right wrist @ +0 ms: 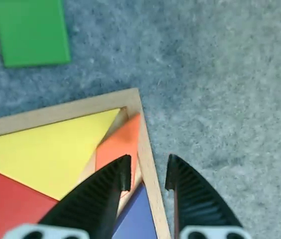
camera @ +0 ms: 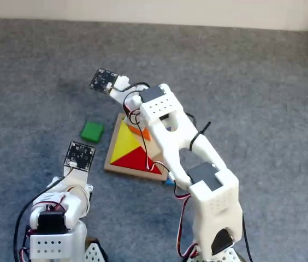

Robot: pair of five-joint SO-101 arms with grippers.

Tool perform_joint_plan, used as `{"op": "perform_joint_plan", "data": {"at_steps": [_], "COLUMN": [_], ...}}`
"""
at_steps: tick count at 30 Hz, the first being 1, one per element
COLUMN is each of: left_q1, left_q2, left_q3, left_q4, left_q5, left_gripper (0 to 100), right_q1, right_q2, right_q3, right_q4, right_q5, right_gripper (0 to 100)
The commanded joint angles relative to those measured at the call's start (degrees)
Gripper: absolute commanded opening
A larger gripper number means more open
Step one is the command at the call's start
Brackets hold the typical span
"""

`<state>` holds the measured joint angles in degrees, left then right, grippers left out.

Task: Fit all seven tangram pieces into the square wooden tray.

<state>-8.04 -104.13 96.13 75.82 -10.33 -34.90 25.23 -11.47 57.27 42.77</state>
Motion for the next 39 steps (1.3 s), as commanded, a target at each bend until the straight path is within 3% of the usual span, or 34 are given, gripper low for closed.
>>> {"op": "perform_joint_plan", "data": {"at_steps": [1,9,30,39], "left_q1": [-0.66,-0.66,-0.66,-0.66], "left_q2": [-0.4,-0.4,-0.4,-0.4], "left_q3": [1.01,1.01,1.01,1.01], "left_q4": [0.18,0.18,0.18,0.18], "left_q5": [0.18,0.18,0.18,0.18], "left_gripper": [0,0,0,0], "right_q1": [0.75,0.4,2.59,2.77], "right_q2": [-0.92,5.67,3.03,3.03], "right_q3": [-2.95,-3.38,-5.85,-11.21], "right_q4": [0.13,0.13,6.37,17.98], "right_q5": [0.35,-9.67,-9.58,-9.67], "right_gripper": [7.7,2.4,2.0,2.0]}}
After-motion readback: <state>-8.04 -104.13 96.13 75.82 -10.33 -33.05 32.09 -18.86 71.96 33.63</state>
